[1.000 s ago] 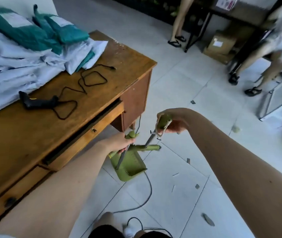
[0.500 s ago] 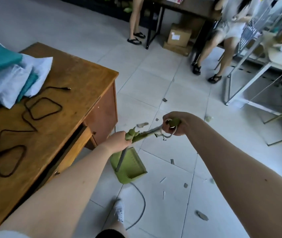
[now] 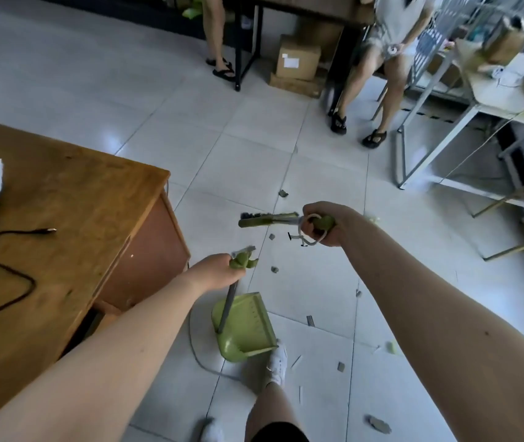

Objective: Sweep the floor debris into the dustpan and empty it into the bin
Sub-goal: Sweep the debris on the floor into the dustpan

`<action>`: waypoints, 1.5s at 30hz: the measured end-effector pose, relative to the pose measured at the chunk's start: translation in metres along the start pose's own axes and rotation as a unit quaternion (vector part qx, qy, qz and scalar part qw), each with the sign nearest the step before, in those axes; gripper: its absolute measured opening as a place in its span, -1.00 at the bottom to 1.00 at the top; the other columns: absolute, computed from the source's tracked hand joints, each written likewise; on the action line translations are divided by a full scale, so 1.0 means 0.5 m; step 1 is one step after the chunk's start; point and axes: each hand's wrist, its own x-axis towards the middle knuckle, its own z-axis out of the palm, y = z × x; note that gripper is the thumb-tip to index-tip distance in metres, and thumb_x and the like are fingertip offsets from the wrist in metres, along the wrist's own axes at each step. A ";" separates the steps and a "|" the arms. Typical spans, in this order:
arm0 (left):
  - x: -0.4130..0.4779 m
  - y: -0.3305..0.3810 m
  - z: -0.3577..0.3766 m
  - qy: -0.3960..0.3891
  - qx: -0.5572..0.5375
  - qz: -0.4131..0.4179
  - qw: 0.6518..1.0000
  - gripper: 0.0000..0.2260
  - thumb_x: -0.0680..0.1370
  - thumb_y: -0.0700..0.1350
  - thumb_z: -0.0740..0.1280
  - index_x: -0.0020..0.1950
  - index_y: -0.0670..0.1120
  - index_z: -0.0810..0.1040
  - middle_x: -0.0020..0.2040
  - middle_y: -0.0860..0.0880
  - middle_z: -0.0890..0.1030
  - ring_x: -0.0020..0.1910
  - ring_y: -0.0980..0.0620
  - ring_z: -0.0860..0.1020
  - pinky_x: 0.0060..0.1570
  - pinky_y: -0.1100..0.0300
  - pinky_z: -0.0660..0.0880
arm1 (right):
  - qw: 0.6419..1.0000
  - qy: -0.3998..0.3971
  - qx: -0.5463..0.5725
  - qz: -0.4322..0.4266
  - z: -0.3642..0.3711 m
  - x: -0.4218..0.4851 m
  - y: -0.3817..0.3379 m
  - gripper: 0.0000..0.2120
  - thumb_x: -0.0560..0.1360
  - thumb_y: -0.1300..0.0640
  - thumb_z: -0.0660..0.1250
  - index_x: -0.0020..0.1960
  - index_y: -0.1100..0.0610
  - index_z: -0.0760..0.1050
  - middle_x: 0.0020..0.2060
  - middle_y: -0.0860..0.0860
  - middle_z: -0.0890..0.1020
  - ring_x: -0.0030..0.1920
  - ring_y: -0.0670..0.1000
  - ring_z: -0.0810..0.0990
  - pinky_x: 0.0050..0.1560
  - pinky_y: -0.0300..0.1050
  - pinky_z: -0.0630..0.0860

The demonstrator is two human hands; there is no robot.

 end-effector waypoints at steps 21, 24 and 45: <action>0.552 0.122 -0.224 0.038 0.048 -0.093 0.994 -0.61 0.50 0.33 0.16 -0.15 0.02 0.49 -0.21 0.01 0.58 -0.22 0.08 0.56 -0.26 0.15 0.43 | 0.992 0.045 -0.116 -0.030 -0.116 0.755 -0.480 -0.98 0.50 0.38 0.24 -0.07 0.34 0.41 -0.34 0.19 0.52 -0.36 0.18 0.67 -0.26 0.02 0.69; 0.590 0.113 -0.235 0.050 0.051 -0.102 0.992 -0.58 0.46 0.38 0.14 -0.18 0.04 0.48 -0.23 0.03 0.57 -0.25 0.09 0.56 -0.28 0.14 0.43 | 0.991 0.045 -0.123 -0.018 -0.107 0.827 -0.490 -0.91 0.50 0.38 0.24 0.00 0.33 0.40 -0.31 0.19 0.52 -0.31 0.21 0.68 -0.26 -0.03 0.69; 0.570 0.104 -0.222 0.123 0.037 -0.075 0.989 -0.67 0.52 0.29 0.15 -0.20 0.07 0.43 -0.22 0.07 0.52 -0.23 0.15 0.48 -0.35 0.17 0.33 | 0.938 0.074 -0.271 0.200 -0.116 0.708 -0.159 -0.83 0.56 0.24 -0.06 -0.09 0.22 0.29 -0.47 0.09 0.33 -0.63 -0.03 0.27 -0.49 -0.29 0.27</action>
